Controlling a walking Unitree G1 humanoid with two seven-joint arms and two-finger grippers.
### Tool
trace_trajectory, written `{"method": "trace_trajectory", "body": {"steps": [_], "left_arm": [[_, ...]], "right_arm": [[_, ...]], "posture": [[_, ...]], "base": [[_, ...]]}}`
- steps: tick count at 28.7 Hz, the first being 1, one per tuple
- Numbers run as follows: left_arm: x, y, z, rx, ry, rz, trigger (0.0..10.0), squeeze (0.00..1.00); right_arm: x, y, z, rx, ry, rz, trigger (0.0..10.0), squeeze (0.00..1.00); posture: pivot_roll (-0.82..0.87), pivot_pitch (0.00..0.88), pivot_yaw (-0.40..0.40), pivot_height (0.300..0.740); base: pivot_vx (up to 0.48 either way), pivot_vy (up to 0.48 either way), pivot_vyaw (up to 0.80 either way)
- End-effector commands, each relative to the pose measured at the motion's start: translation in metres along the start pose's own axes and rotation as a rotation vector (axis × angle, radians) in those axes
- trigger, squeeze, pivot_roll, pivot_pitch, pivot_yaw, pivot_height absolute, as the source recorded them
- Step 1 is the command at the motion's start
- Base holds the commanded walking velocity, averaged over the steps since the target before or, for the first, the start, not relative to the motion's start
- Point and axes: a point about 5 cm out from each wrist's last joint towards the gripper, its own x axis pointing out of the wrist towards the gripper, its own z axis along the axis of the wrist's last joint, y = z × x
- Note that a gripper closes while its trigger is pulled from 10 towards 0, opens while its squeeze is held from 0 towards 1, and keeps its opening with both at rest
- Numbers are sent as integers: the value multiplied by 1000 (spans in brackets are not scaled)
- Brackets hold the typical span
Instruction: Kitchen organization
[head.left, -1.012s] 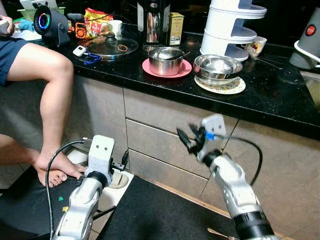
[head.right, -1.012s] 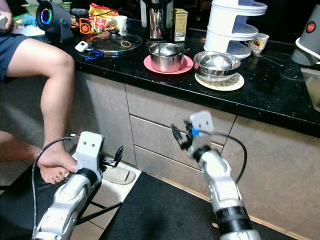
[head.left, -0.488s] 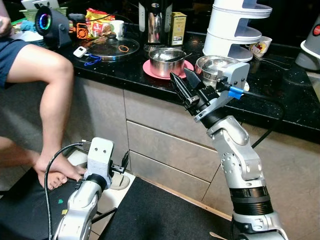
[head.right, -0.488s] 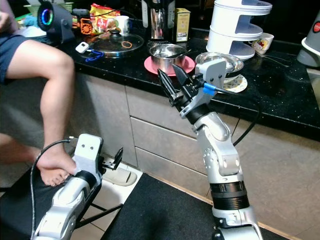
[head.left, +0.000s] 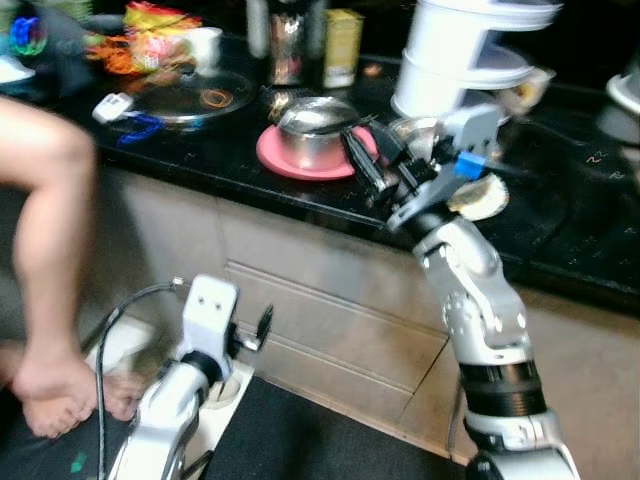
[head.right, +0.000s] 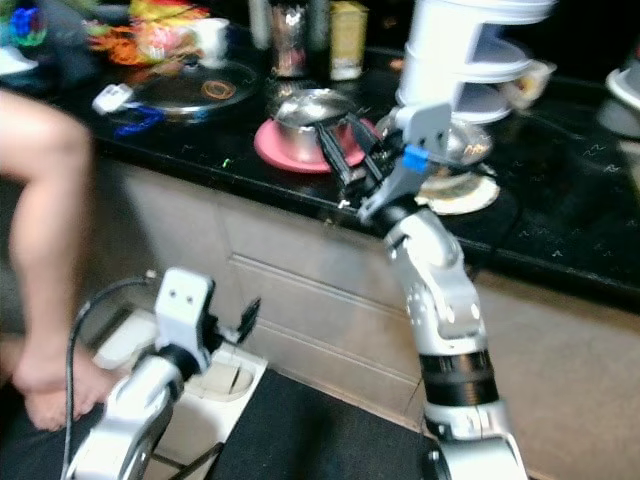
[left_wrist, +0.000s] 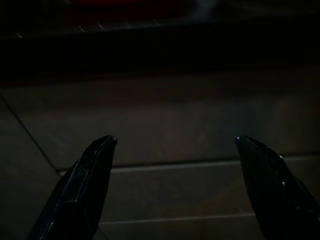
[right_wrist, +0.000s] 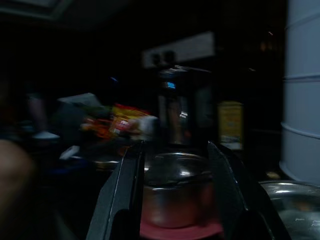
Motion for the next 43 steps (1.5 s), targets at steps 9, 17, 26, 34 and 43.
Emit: {"method": "trace_trajectory", "body": {"steps": [9, 17, 26, 34, 43], "left_arm": [[-5, 3, -7, -8, 38, -15, 10000, 0], [-12, -16, -5, -77, 41, -211, 10000, 0], [-35, -52, -7, -182, 100, -538, 10000, 0], [-47, -59, -9, -240, 165, -675, 10000, 0], [-49, -60, -9, -269, 192, -678, 10000, 0]], "right_arm": [[9, 8, 10, 60, -30, 29, 10000, 0], [8, -1, 33, 157, -125, 72, 10000, 0], [-9, 18, 62, 236, -183, 495, 10000, 0], [-22, 36, 39, -51, 91, 719, 10000, 0], [-24, 4, 35, -460, 393, 683, 10000, 0]], "posture": [[90, 0, -46, 740], [84, 0, -49, 740], [89, 0, -56, 740], [89, 0, -52, 740], [83, 0, -52, 740]], "base": [[425, 0, -711], [47, 0, -300], [0, 0, 0], [0, 0, 0], [0, 0, 0]]}}
